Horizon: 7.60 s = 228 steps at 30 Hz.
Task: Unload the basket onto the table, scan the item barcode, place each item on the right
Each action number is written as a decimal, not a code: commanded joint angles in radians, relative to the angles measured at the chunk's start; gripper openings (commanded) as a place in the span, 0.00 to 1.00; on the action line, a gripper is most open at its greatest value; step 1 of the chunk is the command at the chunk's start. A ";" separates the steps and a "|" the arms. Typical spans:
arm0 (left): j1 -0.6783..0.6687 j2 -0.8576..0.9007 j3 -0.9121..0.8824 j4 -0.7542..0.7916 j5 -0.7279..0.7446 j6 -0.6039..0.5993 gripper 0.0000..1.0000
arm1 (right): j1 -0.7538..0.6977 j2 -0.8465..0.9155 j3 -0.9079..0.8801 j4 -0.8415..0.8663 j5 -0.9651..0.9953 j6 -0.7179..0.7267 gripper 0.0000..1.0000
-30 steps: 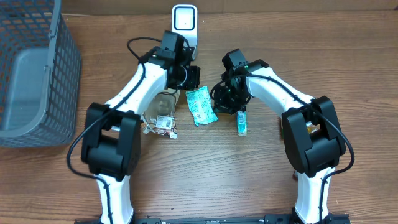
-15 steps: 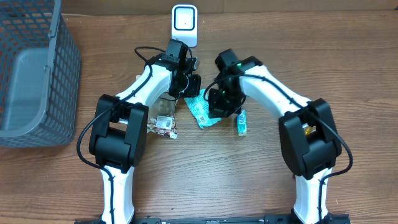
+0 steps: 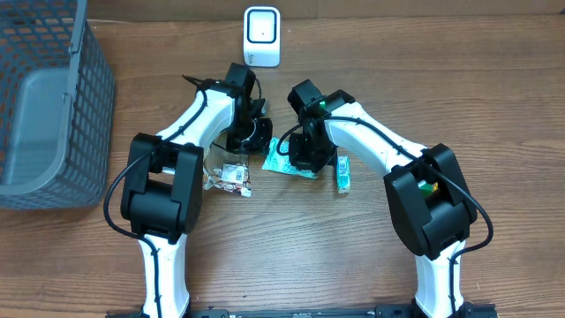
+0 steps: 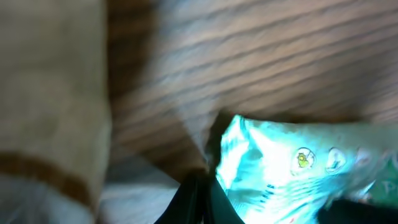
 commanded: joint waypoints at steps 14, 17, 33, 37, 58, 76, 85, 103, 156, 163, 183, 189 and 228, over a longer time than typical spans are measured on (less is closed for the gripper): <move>0.071 0.014 0.148 -0.209 0.048 0.031 0.04 | -0.024 -0.055 0.050 0.106 0.014 -0.055 0.13; 0.061 0.014 0.149 -0.223 0.109 0.033 0.19 | -0.049 -0.052 0.047 0.084 0.017 -0.054 0.18; -0.015 0.014 0.147 -0.190 -0.042 0.056 0.26 | -0.066 -0.047 -0.027 0.139 0.043 -0.054 0.19; -0.026 0.014 0.147 -0.185 -0.043 0.057 0.28 | -0.066 -0.044 -0.027 0.141 0.043 -0.054 0.19; -0.028 0.045 0.140 -0.161 -0.078 0.050 0.43 | -0.066 -0.033 -0.156 0.264 0.043 -0.054 0.19; -0.041 0.073 0.125 -0.130 0.029 0.050 0.55 | -0.066 -0.033 -0.156 0.265 0.043 -0.054 0.20; -0.048 0.073 0.087 -0.087 0.035 0.031 0.45 | -0.066 -0.033 -0.156 0.264 0.043 -0.054 0.20; -0.020 0.072 0.088 -0.096 0.040 0.031 0.04 | -0.066 -0.034 -0.152 0.275 0.042 -0.055 0.22; 0.124 -0.418 0.668 -0.287 -0.409 0.020 0.04 | -0.378 -0.211 0.036 0.008 0.080 -0.216 1.00; 0.124 -0.412 0.669 -0.201 -0.412 0.121 0.04 | -0.378 -0.211 0.036 0.008 0.080 -0.216 1.00; 0.125 -0.169 0.669 -0.050 -0.499 0.176 0.04 | -0.378 -0.211 0.036 0.007 0.080 -0.216 1.00; 0.125 -0.086 0.669 -0.016 -0.543 0.261 0.04 | -0.378 -0.211 0.036 0.008 0.080 -0.216 1.00; -0.113 0.193 0.669 0.644 -1.227 0.911 0.04 | -0.378 -0.211 0.036 0.007 0.080 -0.216 1.00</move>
